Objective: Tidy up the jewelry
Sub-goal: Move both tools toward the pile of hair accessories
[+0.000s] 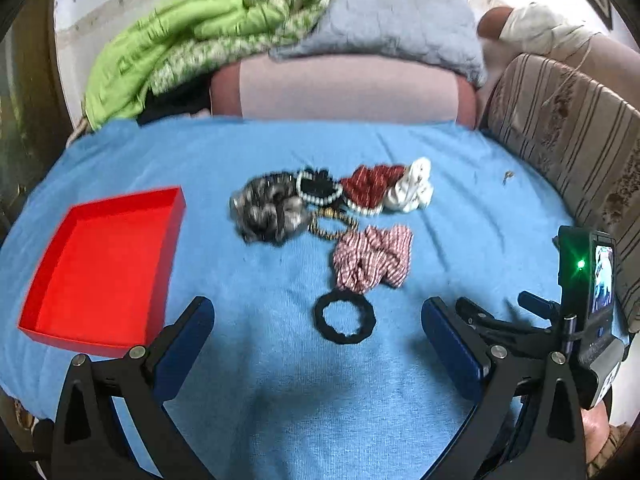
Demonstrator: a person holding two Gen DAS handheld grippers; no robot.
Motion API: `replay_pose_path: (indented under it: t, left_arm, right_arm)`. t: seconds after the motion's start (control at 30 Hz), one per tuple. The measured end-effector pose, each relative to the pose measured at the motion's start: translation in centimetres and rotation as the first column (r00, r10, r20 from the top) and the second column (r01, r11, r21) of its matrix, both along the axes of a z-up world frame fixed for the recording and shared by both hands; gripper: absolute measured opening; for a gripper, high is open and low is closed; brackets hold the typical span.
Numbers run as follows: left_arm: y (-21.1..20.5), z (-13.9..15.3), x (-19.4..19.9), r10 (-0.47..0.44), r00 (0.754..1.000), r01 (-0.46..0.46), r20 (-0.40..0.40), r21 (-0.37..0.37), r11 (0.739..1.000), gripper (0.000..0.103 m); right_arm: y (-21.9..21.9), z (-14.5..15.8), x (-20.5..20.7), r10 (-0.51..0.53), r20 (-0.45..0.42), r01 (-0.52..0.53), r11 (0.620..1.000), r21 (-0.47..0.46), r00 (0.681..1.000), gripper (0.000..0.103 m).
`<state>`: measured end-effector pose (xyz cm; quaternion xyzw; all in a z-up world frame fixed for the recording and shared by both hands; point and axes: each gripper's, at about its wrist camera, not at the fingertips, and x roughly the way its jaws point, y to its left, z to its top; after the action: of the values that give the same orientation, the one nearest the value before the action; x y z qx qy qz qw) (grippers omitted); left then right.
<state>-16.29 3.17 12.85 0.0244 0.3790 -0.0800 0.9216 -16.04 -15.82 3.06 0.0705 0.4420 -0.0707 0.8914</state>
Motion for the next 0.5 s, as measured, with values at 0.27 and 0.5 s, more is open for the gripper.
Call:
replay_pose_path:
  t: [0.27,0.5]
  left_arm:
    - [0.3,1.3,-0.9,0.01,0.997,-0.013,0.076,0.033,0.999,0.103]
    - [1.9,1.7,-2.4,0.014,0.994,-0.014,0.111,0.001,1.0,0.103]
  right_arm:
    - [-0.7,2.5,0.3,-0.02,-0.008,0.02,1.0,0.007,1.0,0.099]
    - [1.2,5.6,-2.1,-0.039,0.04,0.04,0.999,-0.022,0.998,0.099]
